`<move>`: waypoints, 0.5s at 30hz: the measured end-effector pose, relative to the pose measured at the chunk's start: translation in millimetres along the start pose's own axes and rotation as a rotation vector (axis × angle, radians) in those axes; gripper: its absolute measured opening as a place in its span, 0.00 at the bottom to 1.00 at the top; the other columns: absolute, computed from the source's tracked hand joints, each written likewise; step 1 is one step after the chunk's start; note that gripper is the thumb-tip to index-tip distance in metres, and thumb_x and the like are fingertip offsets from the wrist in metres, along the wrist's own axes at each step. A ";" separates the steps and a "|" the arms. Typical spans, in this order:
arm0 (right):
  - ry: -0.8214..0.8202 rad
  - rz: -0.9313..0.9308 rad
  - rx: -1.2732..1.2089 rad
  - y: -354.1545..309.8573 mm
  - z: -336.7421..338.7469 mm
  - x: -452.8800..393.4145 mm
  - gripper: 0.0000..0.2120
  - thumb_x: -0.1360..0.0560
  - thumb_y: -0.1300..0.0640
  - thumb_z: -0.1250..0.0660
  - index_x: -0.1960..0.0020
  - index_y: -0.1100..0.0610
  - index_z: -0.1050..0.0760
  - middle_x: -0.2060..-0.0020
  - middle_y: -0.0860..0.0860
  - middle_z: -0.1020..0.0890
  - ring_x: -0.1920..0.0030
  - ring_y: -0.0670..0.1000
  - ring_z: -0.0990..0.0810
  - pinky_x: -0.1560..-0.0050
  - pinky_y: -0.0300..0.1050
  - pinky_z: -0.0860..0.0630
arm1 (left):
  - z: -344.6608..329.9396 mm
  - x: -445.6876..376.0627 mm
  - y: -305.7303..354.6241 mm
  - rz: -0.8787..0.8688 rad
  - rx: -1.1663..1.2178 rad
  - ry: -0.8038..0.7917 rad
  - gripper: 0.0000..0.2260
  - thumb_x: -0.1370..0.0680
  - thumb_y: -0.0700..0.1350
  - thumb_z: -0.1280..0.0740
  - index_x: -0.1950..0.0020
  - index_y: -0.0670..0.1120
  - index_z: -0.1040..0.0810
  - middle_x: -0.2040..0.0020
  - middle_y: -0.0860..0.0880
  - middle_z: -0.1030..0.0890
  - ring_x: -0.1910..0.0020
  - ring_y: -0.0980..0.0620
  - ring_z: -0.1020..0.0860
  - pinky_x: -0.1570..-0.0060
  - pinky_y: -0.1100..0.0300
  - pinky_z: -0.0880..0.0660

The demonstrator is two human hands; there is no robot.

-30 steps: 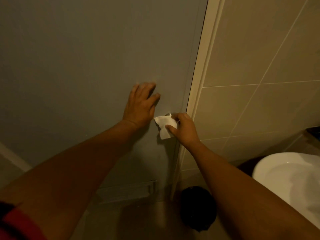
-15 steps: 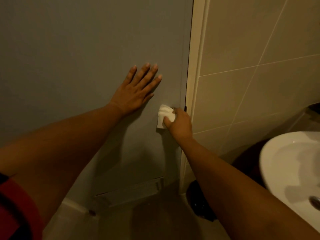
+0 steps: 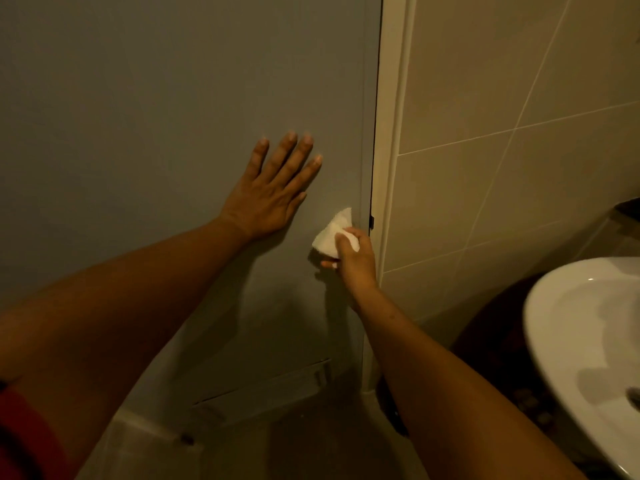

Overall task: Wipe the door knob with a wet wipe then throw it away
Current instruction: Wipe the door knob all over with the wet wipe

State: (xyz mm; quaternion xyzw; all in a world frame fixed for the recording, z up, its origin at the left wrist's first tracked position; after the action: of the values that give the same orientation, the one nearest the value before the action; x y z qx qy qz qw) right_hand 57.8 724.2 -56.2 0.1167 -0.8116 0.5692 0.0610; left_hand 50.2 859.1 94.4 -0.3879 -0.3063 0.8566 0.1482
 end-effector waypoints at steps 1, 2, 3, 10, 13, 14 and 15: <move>-0.026 0.102 0.208 -6.5 0.9 -0.7 0.14 0.21 0.54 0.37 0.35 0.52 0.29 0.41 0.52 0.27 0.46 0.55 0.24 0.63 0.41 0.17 | 0.3 -0.3 0.6 -0.005 0.004 -0.003 0.27 0.17 0.54 0.49 0.19 0.48 0.50 0.20 0.42 0.46 0.24 0.45 0.70 0.27 0.44 0.69; -0.049 0.203 0.428 -12.7 0.7 -2.3 0.14 0.21 0.53 0.37 0.36 0.52 0.28 0.39 0.53 0.28 0.46 0.54 0.25 0.64 0.36 0.19 | 0.5 -0.4 1.2 -0.011 0.006 -0.005 0.27 0.17 0.54 0.50 0.19 0.48 0.50 0.20 0.42 0.46 0.23 0.43 0.68 0.27 0.44 0.68; -0.072 0.283 0.634 -16.4 0.9 -5.0 0.14 0.21 0.52 0.37 0.37 0.51 0.28 0.37 0.55 0.28 0.46 0.54 0.25 0.61 0.36 0.20 | 0.4 -0.6 1.7 -0.018 0.003 -0.006 0.27 0.17 0.54 0.49 0.19 0.48 0.50 0.20 0.42 0.46 0.22 0.41 0.64 0.27 0.44 0.67; -0.033 0.691 1.352 -16.6 -5.3 4.7 0.16 0.24 0.54 0.33 0.38 0.50 0.30 0.33 0.56 0.32 0.37 0.57 0.28 0.41 0.48 0.24 | 0.0 -0.2 0.8 -0.018 0.011 -0.005 0.27 0.17 0.54 0.51 0.19 0.48 0.51 0.20 0.42 0.47 0.24 0.44 0.71 0.26 0.43 0.66; 0.065 0.418 0.796 -19.4 3.0 1.8 0.12 0.23 0.54 0.35 0.39 0.49 0.26 0.47 0.46 0.27 0.45 0.53 0.24 0.57 0.35 0.27 | 0.6 0.3 0.8 -0.026 0.016 0.007 0.27 0.17 0.53 0.50 0.19 0.48 0.50 0.20 0.42 0.46 0.24 0.44 0.70 0.26 0.42 0.64; 0.092 0.313 0.617 -17.8 5.4 -1.1 0.13 0.24 0.55 0.33 0.40 0.49 0.26 0.48 0.45 0.28 0.46 0.52 0.23 0.60 0.35 0.26 | 0.7 0.3 1.2 -0.028 0.017 0.012 0.27 0.17 0.53 0.49 0.19 0.48 0.50 0.20 0.42 0.45 0.24 0.44 0.69 0.26 0.41 0.63; 0.106 0.218 0.455 -15.2 7.4 -4.3 0.14 0.25 0.56 0.31 0.40 0.49 0.26 0.48 0.46 0.28 0.47 0.52 0.23 0.63 0.36 0.23 | 0.4 0.3 1.7 -0.028 0.014 0.016 0.27 0.17 0.53 0.49 0.20 0.48 0.49 0.20 0.42 0.45 0.24 0.44 0.69 0.26 0.41 0.63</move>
State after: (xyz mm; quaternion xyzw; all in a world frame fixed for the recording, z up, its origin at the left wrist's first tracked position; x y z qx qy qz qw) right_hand 66.1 712.9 -45.9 0.0092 -0.6660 0.7457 0.0138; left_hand 49.8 857.8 93.4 -0.3891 -0.3047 0.8534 0.1655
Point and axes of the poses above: each hand's wrist, its own x-axis away from the middle knuckle, its own z-axis out of the back of the hand, y = z × x, the point moved 7 cm from there along -x, towards the middle knuckle
